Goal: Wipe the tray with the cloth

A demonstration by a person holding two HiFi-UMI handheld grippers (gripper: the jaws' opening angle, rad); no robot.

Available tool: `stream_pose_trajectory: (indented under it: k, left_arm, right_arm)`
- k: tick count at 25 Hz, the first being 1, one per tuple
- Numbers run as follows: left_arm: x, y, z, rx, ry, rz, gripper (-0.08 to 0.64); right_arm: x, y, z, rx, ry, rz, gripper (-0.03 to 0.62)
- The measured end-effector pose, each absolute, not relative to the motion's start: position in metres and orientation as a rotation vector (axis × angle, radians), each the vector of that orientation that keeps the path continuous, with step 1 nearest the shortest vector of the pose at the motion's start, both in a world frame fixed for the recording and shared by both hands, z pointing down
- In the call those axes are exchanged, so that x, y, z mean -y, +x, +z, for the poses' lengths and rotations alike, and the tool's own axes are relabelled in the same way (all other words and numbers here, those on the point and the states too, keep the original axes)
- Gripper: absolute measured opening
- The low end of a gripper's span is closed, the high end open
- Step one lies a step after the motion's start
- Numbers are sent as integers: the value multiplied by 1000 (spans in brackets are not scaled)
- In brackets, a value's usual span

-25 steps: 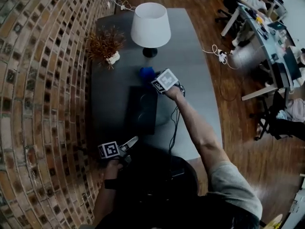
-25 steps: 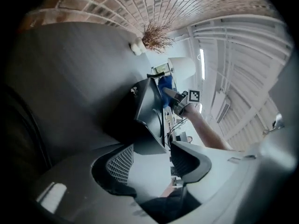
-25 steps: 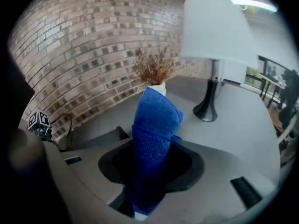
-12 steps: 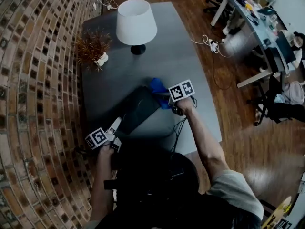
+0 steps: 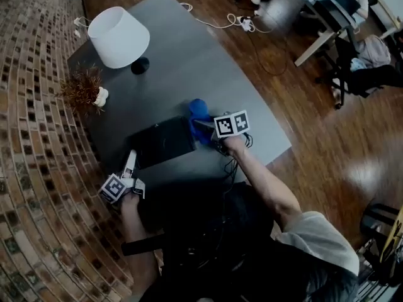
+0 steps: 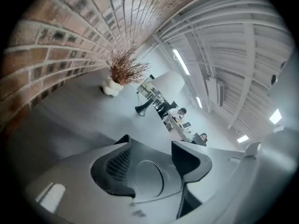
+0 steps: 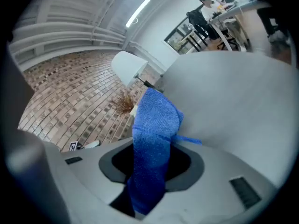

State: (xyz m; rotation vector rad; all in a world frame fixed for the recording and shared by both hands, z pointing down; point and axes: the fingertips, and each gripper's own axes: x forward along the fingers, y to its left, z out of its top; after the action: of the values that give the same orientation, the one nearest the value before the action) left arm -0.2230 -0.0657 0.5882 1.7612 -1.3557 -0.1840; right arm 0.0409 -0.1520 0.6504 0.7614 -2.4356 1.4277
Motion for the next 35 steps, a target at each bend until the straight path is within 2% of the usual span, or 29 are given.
stream_pose_trajectory:
  k: [6, 16, 20, 26, 30, 35]
  left_arm:
    - [19, -173, 578, 1283, 1889, -14, 230]
    - [19, -144, 616, 1221, 1858, -18, 230]
    - [28, -144, 619, 1235, 1861, -20, 230]
    - [30, -139, 622, 1245, 1861, 1, 230]
    - [28, -138, 622, 1265, 1860, -15, 222]
    - [16, -129, 617, 1252, 1855, -46, 222]
  right_arm:
    - [192, 4, 637, 2486, 732, 1256, 149]
    - [20, 37, 655, 2377, 418, 1265, 149]
    - [88, 61, 667, 2367, 681, 1308, 149]
    - [192, 21, 688, 2344, 859, 1360, 149]
    - [173, 17, 697, 2319, 809, 1377, 149]
    - [85, 30, 696, 2269, 636, 1450, 149]
